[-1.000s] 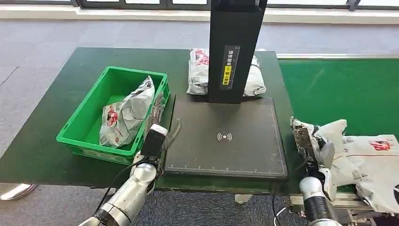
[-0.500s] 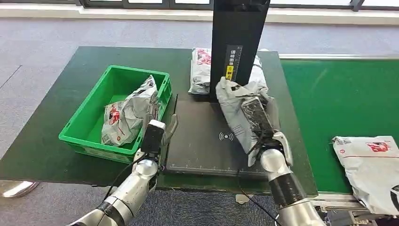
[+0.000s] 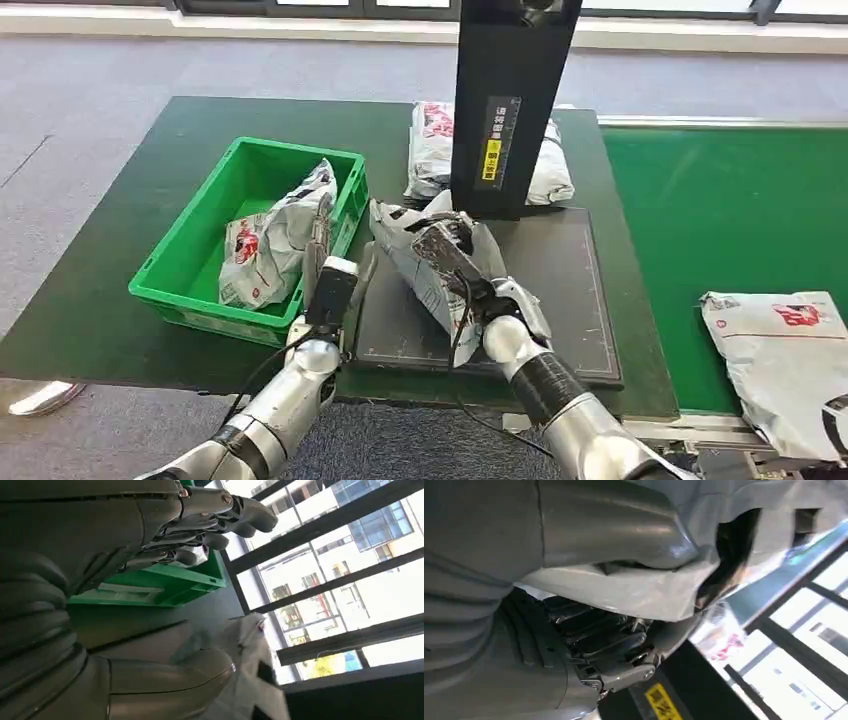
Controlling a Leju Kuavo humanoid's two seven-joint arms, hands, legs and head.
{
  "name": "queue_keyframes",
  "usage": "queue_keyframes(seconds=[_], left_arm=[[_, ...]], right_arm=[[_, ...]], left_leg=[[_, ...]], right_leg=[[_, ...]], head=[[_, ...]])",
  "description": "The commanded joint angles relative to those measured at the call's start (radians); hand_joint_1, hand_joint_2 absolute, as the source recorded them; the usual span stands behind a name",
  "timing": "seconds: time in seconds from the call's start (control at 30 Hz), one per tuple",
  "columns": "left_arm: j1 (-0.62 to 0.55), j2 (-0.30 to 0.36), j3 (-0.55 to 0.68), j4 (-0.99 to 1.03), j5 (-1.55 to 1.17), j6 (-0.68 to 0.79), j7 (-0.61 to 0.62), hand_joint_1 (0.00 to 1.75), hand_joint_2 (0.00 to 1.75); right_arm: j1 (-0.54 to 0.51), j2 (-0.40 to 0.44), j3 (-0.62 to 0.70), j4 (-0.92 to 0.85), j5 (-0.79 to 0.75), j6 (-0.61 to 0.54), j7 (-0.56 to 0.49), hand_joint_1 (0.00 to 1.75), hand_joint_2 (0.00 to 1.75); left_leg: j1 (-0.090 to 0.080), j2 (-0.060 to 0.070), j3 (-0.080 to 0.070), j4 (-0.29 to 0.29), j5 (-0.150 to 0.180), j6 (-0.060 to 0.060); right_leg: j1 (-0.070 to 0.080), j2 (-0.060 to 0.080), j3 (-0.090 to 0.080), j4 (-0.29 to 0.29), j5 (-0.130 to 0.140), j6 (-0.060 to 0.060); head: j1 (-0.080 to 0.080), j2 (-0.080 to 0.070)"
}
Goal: Moved the parcel from conveyor to table for the left to box.
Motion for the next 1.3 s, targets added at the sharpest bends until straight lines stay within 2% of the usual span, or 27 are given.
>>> queue_keyframes(seconds=[0.03, 0.5, 0.7, 0.8, 0.93, 1.0, 1.1, 1.13, 1.23, 1.27, 1.3], left_arm=[[0.026, 0.057, 0.046, -0.04, -0.019, 0.014, 0.013, 0.0, 1.75], [0.062, 0.064, 0.069, -0.102, -0.05, 0.044, 0.026, 0.0, 1.75], [0.061, 0.052, 0.04, -0.126, -0.094, 0.053, 0.008, 0.0, 1.75], [0.034, 0.037, 0.0, -0.099, -0.097, 0.039, 0.013, 0.0, 1.75], [-0.009, 0.009, -0.033, -0.027, -0.085, 0.015, 0.002, 0.0, 1.75], [-0.061, -0.021, -0.051, 0.041, -0.076, 0.005, 0.002, 0.0, 1.75], [-0.131, -0.065, -0.077, 0.12, -0.058, -0.039, 0.002, 0.0, 1.75], [-0.148, -0.076, -0.108, 0.132, -0.033, -0.061, 0.002, 0.0, 1.75], [-0.184, -0.076, -0.282, 0.144, 0.103, -0.038, 0.035, 0.0, 1.75], [-0.208, -0.076, -0.382, 0.168, 0.113, -0.084, 0.09, 0.0, 1.75], [-0.211, -0.076, -0.423, 0.163, 0.145, -0.064, 0.099, 0.0, 1.75]], right_arm=[[0.022, -0.024, 0.059, 0.055, 0.067, -0.042, 0.051, 0.0, 0.0], [0.045, -0.025, 0.015, -0.003, 0.105, -0.053, 0.06, 0.0, 0.0], [0.097, -0.013, -0.117, -0.132, -0.029, -0.126, -0.098, 0.0, 0.0], [0.099, -0.025, -0.149, -0.127, -0.103, -0.122, -0.144, 0.0, 0.0], [0.056, -0.005, -0.178, -0.006, -0.165, -0.1, -0.206, 0.0, 0.0], [0.012, 0.026, -0.195, 0.056, -0.172, -0.078, -0.2, 0.0, 0.0], [-0.011, 0.043, -0.231, 0.049, -0.168, -0.079, -0.18, 0.0, 0.0], [-0.002, 0.038, -0.256, 0.031, -0.207, -0.015, -0.181, 0.0, 0.0], [0.042, 0.017, -0.32, -0.027, -0.23, -0.029, -0.214, 0.0, 0.0], [0.078, 0.012, -0.364, -0.07, -0.233, -0.092, -0.223, 0.0, 0.0], [0.097, 0.003, -0.374, -0.094, -0.23, -0.079, -0.223, 0.0, 0.0]], left_leg=[[0.0, 0.003, 0.004, -0.002, -0.001, 0.001], [0.0, 0.002, 0.002, -0.001, 0.0, 0.001], [0.0, 0.001, 0.002, -0.001, 0.0, 0.001], [0.0, -0.001, 0.002, -0.001, 0.0, 0.001], [0.0, -0.002, 0.001, 0.0, 0.0, 0.001], [-0.001, -0.001, 0.001, 0.0, 0.001, 0.001], [-0.001, -0.001, 0.001, 0.0, 0.001, 0.001], [-0.001, -0.001, -0.001, 0.002, 0.001, 0.001], [-0.001, -0.004, -0.001, 0.001, 0.002, 0.002], [-0.001, -0.006, -0.001, 0.001, 0.002, 0.002], [-0.001, -0.006, 0.0, 0.0, 0.002, 0.003]], right_leg=[[0.0, 0.003, 0.003, -0.002, 0.0, 0.0], [0.0, 0.001, 0.002, -0.001, 0.0, 0.0], [0.0, 0.0, 0.002, -0.001, -0.001, 0.0], [0.0, -0.002, 0.002, -0.001, -0.001, 0.0], [0.0, -0.003, 0.001, -0.001, -0.001, 0.0], [0.0, -0.002, 0.001, -0.001, 0.0, 0.0], [-0.001, -0.001, 0.0, -0.001, 0.0, 0.0], [-0.001, -0.001, -0.002, 0.001, 0.0, 0.0], [0.0, -0.005, 0.0, -0.001, 0.0, 0.001], [0.0, -0.006, 0.001, -0.001, 0.0, 0.001], [0.0, -0.007, 0.002, -0.002, 0.0, 0.001]], head=[[0.0, 0.0], [0.0, 0.0], [0.0, 0.0], [0.0, 0.0], [0.0, 0.0], [0.0, 0.0], [0.0, 0.0], [0.0, 0.0], [0.0, 0.0], [0.0, 0.0], [0.0, 0.0]])
